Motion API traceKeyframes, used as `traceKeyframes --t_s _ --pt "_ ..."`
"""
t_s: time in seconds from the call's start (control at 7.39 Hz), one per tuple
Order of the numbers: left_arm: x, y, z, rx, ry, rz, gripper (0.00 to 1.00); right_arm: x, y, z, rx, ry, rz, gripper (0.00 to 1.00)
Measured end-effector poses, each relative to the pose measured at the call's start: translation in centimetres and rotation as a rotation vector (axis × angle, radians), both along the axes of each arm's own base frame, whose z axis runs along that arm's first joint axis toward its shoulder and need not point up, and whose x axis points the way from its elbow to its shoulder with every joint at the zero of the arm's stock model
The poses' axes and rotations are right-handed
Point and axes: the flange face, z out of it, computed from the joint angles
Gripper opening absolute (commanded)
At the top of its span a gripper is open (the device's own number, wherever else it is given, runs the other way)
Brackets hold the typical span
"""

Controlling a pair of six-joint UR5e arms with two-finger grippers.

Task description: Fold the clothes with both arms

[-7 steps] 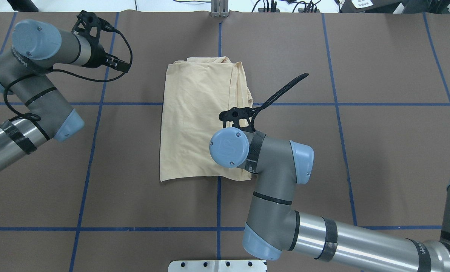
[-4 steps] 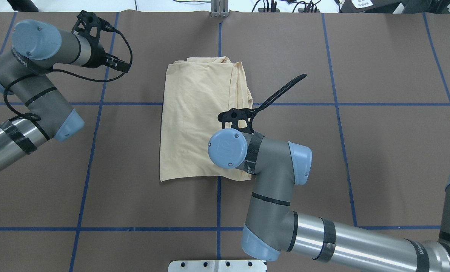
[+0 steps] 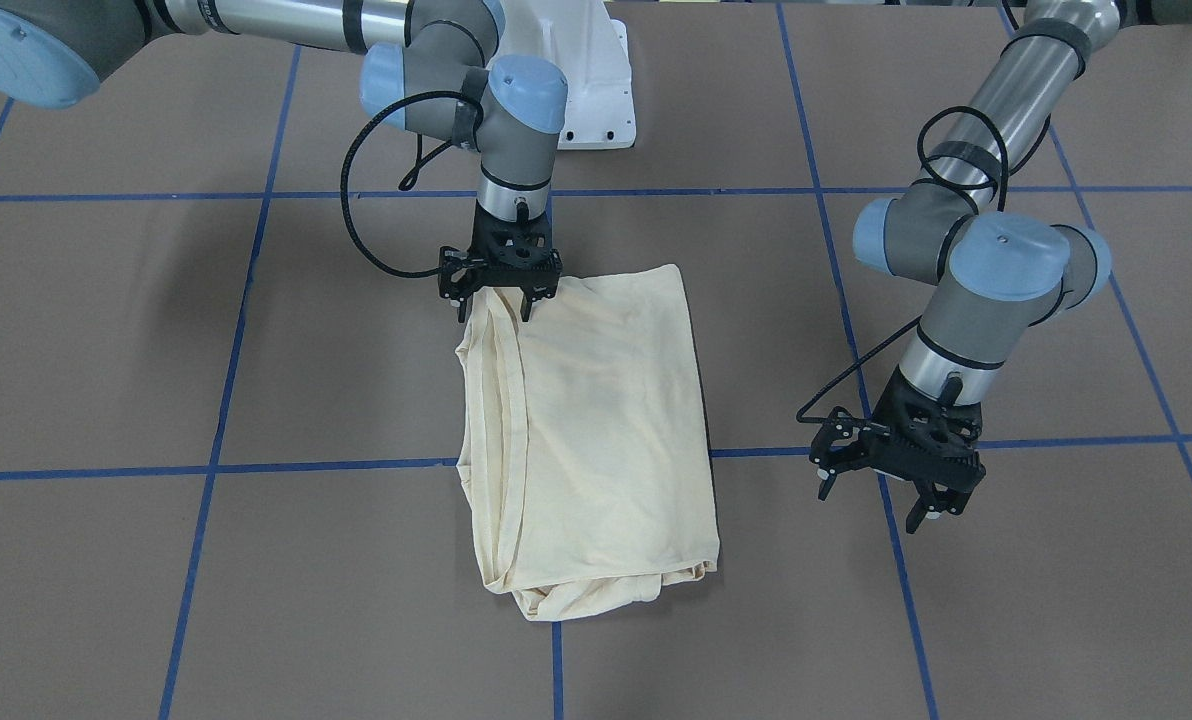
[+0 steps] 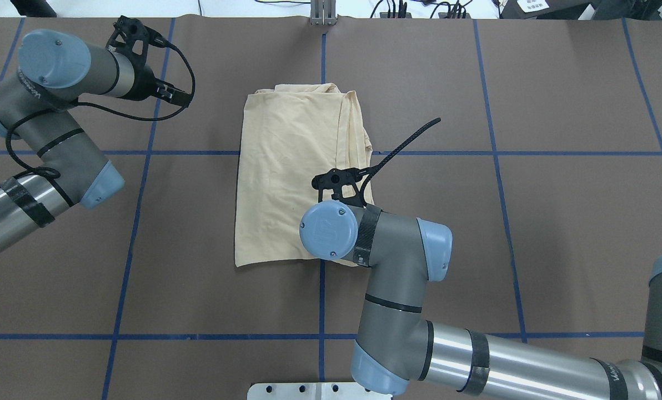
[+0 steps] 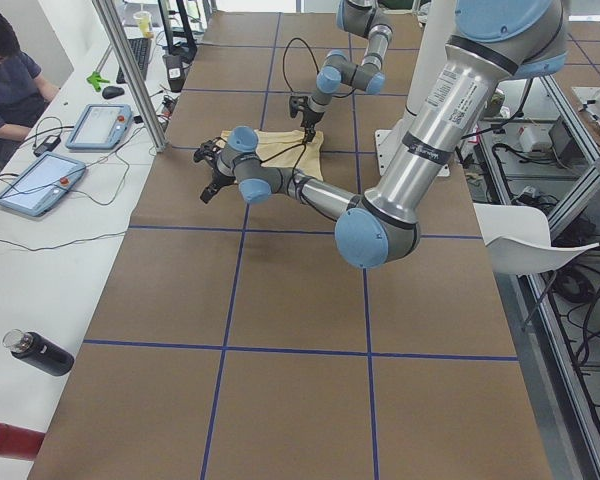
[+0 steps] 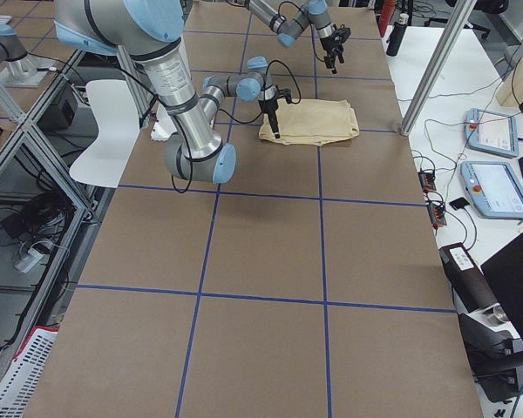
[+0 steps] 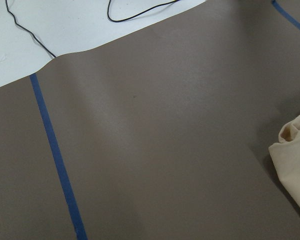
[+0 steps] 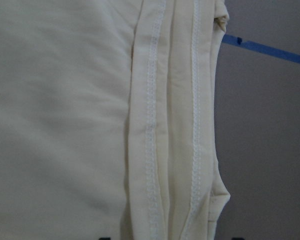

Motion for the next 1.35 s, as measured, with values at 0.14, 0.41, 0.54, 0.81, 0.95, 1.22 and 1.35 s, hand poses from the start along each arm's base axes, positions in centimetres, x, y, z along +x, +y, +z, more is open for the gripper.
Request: traceKeyframes --t_s 0.14,0.41,0.54,0.81,0.95,1.22,1.35 --pt "0.1 0.1 0.0 0.0 0.0 0.001 1.0 0.0 0.1 -0.1 0.023 0.012 -0.036 0.28" --pt "0.2 0.1 0.0 -0.004 0.002 0.0 1.0 0.2 -0.1 -0.4 0.054 0.025 -0.077 0.18" --pt "0.3 0.1 0.0 -0.005 0.003 0.0 1.0 0.4 -0.3 -0.4 0.066 0.03 -0.092 0.14" --pt "0.3 0.2 0.0 -0.007 0.006 -0.002 1.0 1.1 -0.8 -0.7 0.079 0.029 -0.099 0.1" --pt "0.3 0.2 0.0 -0.008 0.007 -0.002 1.0 1.9 -0.9 -0.7 0.083 0.022 -0.096 0.09" --pt "0.3 0.2 -0.1 -0.017 0.014 -0.008 1.0 4.3 -0.5 1.1 0.082 0.017 -0.087 0.35" --pt "0.4 0.2 -0.1 -0.019 0.016 -0.01 1.0 5.5 -0.1 2.3 0.074 0.013 -0.071 0.53"
